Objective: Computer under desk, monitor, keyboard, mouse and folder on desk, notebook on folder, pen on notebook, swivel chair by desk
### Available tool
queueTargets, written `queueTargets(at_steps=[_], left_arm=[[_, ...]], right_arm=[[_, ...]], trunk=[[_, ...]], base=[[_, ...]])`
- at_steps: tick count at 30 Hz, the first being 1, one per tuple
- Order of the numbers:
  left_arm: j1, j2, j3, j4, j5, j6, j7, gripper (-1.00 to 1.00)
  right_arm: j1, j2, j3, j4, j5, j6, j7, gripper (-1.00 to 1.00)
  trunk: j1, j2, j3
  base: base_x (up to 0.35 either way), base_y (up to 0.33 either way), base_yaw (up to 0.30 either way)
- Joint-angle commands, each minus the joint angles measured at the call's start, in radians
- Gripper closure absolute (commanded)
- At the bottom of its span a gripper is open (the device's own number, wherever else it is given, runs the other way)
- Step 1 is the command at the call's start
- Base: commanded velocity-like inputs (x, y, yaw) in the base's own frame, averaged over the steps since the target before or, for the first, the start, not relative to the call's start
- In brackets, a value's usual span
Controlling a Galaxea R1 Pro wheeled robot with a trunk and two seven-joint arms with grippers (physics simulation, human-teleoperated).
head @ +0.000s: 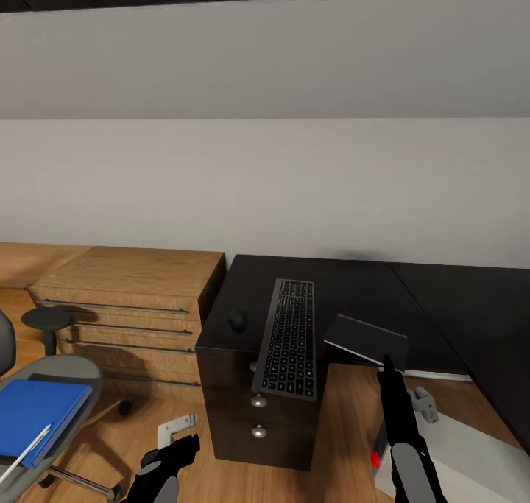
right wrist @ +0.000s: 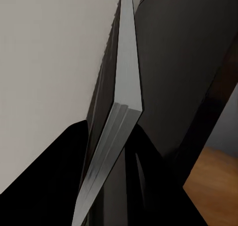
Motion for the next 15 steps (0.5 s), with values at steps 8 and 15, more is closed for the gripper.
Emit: queueTargets(at_steps=[8,15], left_arm=[[-0.001,0.001,-0.003,-0.002,0.006,0.002,0.009,-1.0],[-0.001,0.001,-0.003,-0.001,0.005,0.001,0.009,-1.0]], right_arm=[[-0.001,0.001,-0.002,0.001,-0.01,-0.001,0.008,1.0],[-0.001,0.001,-0.002,0.001,-0.011,-0.001,0.008,1.0]], trunk=[[0.0,-0.001,-0.001],[0.0,-0.001,-0.001]], base=[[0.0,0.0,0.0],[0.0,0.0,0.0]])
